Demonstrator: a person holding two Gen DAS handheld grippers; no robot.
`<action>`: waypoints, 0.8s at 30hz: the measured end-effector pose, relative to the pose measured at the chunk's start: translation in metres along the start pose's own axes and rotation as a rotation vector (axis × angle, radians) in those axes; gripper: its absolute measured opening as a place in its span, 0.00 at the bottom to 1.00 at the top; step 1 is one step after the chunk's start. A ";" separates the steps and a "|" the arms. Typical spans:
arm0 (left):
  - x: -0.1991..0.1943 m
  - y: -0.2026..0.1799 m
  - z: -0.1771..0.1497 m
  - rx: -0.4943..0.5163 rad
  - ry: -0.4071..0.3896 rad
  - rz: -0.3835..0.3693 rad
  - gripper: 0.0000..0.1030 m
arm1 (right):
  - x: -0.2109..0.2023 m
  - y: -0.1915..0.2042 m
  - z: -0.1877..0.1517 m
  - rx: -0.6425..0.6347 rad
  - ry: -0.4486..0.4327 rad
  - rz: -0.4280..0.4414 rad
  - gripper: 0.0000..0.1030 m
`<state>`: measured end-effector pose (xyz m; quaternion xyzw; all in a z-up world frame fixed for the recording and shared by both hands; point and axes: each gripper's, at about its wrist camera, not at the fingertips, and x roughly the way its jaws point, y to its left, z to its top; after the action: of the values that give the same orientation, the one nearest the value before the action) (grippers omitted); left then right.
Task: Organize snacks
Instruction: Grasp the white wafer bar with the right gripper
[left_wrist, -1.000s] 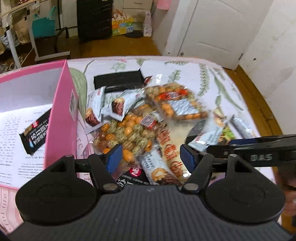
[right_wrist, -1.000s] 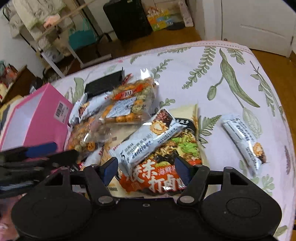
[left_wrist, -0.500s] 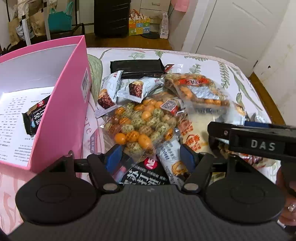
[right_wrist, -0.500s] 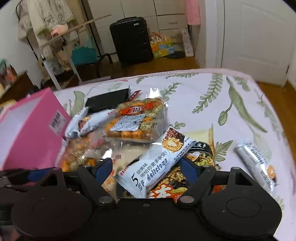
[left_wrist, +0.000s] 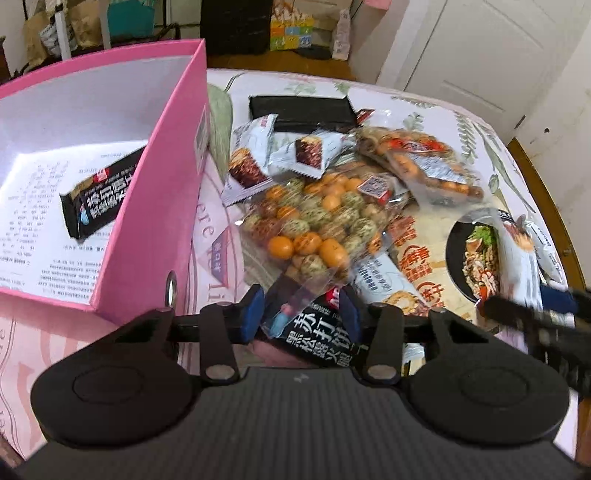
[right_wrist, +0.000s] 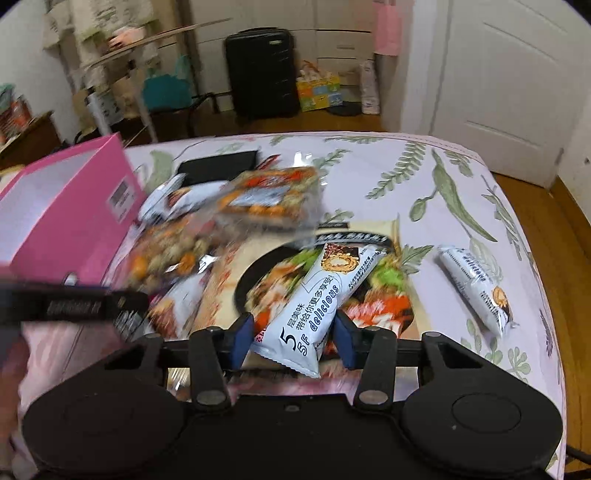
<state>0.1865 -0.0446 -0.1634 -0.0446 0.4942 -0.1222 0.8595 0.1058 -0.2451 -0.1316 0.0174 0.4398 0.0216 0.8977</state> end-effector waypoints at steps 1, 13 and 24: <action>0.001 0.001 0.001 -0.008 0.007 -0.002 0.42 | -0.001 0.003 -0.003 -0.026 0.010 0.012 0.50; -0.008 -0.001 0.016 -0.109 0.015 -0.110 0.51 | -0.004 0.014 0.001 -0.111 0.003 -0.028 0.60; -0.017 -0.003 0.016 -0.138 0.017 -0.202 0.57 | 0.002 -0.001 0.002 0.084 -0.007 -0.022 0.40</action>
<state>0.1913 -0.0442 -0.1410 -0.1521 0.5018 -0.1742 0.8335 0.1087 -0.2456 -0.1316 0.0503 0.4372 -0.0067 0.8979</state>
